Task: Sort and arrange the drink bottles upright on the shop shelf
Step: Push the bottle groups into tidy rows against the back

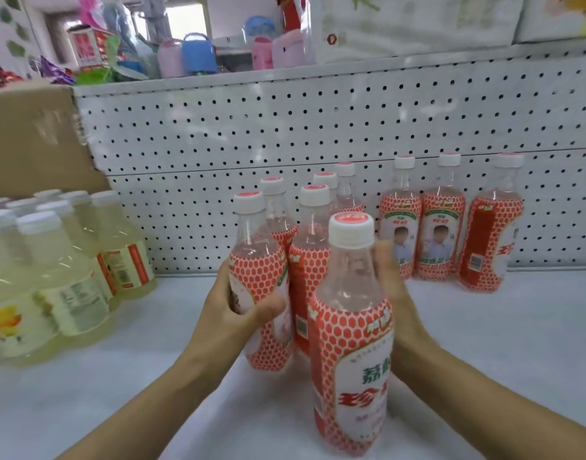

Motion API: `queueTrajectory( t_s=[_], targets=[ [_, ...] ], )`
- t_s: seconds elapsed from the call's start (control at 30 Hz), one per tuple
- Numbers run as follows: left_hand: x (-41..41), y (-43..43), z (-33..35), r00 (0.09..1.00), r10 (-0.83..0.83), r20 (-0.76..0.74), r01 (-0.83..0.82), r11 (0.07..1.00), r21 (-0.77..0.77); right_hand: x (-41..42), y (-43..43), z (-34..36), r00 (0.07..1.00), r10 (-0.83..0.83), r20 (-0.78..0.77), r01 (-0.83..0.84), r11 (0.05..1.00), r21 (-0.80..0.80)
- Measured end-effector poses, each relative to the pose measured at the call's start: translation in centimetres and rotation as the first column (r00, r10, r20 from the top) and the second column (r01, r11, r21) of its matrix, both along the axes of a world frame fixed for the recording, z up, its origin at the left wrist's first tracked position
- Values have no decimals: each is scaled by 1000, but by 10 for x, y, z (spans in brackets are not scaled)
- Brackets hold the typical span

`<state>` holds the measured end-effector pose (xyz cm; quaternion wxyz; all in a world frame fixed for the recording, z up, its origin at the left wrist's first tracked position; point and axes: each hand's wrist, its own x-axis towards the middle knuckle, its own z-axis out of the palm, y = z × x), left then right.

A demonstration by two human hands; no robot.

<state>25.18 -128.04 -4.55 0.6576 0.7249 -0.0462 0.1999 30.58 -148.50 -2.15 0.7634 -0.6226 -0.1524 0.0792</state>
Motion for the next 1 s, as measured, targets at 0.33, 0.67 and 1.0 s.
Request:
queueTrajectory(
  t_s=[0.33,0.67,1.0],
  targets=[
    [2,7,-13,997,-73,-9,73,997,18,-32,-4,-51,895,334,297,-204,896,-394],
    [13,33,-14,999,-2,-39,1,999,-42,6,52,-46,910,259,325,-163,942,-295],
    [-36,-13,26,747,239,620,-533,773,345,43,-66,-29,871,44,489,264,797,-543]
  ],
)
